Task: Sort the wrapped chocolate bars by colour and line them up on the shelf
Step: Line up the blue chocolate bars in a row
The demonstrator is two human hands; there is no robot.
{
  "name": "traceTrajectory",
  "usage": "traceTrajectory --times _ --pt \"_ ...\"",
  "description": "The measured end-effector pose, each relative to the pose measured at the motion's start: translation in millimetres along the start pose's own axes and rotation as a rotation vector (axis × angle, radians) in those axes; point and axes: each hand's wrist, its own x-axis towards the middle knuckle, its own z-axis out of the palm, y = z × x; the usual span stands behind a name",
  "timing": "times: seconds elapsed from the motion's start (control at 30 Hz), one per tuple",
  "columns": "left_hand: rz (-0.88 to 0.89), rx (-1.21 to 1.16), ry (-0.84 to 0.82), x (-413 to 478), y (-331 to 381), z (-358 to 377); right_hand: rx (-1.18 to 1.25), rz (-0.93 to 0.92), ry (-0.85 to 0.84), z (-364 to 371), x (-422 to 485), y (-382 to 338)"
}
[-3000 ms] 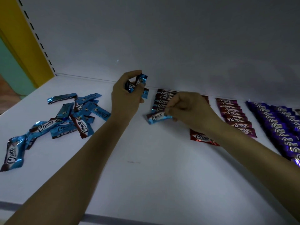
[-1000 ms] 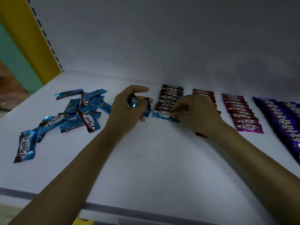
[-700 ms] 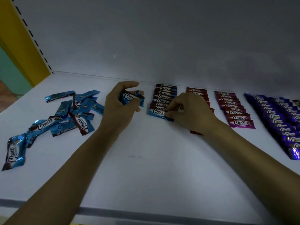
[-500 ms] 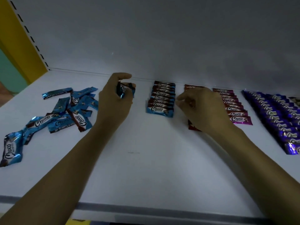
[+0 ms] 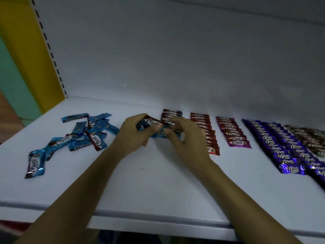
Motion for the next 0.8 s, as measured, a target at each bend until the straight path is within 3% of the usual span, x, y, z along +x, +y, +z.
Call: traceTrajectory --times 0.13,0.23,0.3,0.5,0.67,0.8 --pt "-0.048 -0.067 -0.053 -2.6 2.7 -1.4 0.379 0.121 -0.038 7.5 2.1 0.8" --pt "-0.069 -0.069 -0.035 0.1 0.0 -1.0 0.493 0.215 -0.009 3.2 8.5 2.4" --pt "-0.089 -0.105 0.013 0.8 -1.4 -1.1 0.400 0.235 -0.037 -0.9 7.0 5.4" --pt "-0.186 -0.179 0.123 5.4 -2.0 0.2 -0.398 0.078 -0.304 -15.2 10.3 8.8" --pt "-0.141 -0.043 0.104 6.5 -8.2 0.9 -0.491 0.091 -0.316 -23.6 25.5 10.8" --pt "-0.075 -0.075 0.178 7.7 -5.4 -0.4 -0.546 0.059 -0.300 -15.6 24.2 14.1"
